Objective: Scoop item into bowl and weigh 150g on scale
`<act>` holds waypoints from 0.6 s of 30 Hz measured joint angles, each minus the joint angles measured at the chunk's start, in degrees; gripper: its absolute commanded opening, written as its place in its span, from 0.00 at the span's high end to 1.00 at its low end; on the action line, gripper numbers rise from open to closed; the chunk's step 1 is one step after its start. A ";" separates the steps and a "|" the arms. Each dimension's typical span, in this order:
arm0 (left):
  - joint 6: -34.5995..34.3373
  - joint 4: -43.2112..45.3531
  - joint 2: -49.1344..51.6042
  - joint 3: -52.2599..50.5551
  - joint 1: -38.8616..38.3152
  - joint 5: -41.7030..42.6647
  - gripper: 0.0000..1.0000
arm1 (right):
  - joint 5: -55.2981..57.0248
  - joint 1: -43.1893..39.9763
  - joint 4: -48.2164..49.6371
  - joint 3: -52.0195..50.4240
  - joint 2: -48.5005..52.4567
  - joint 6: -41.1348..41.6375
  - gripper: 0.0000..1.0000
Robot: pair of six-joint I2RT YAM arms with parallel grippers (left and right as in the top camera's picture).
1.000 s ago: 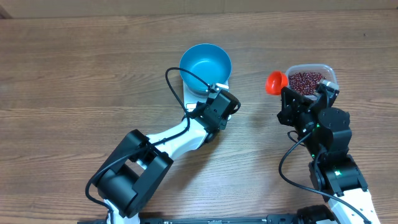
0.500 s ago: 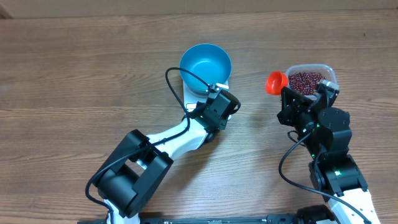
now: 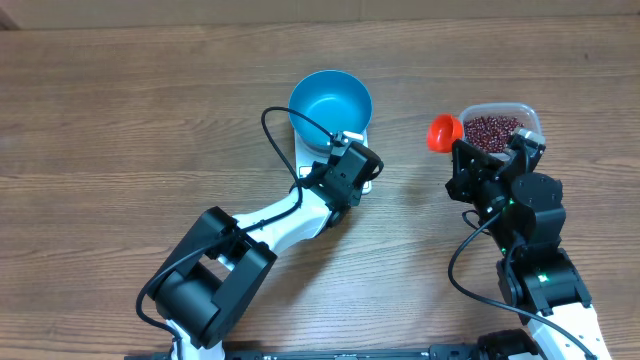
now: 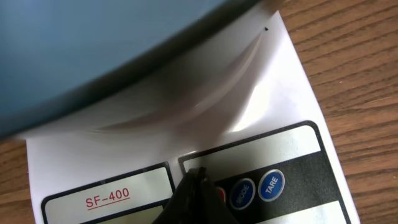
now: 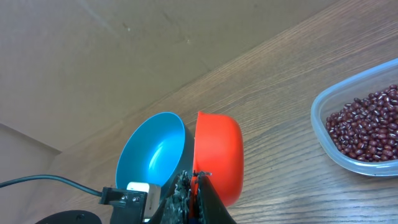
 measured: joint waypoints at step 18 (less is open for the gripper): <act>0.02 -0.28 0.00 0.07 0.00 1.81 0.96 | 0.00 0.00 0.00 0.00 0.00 0.02 0.96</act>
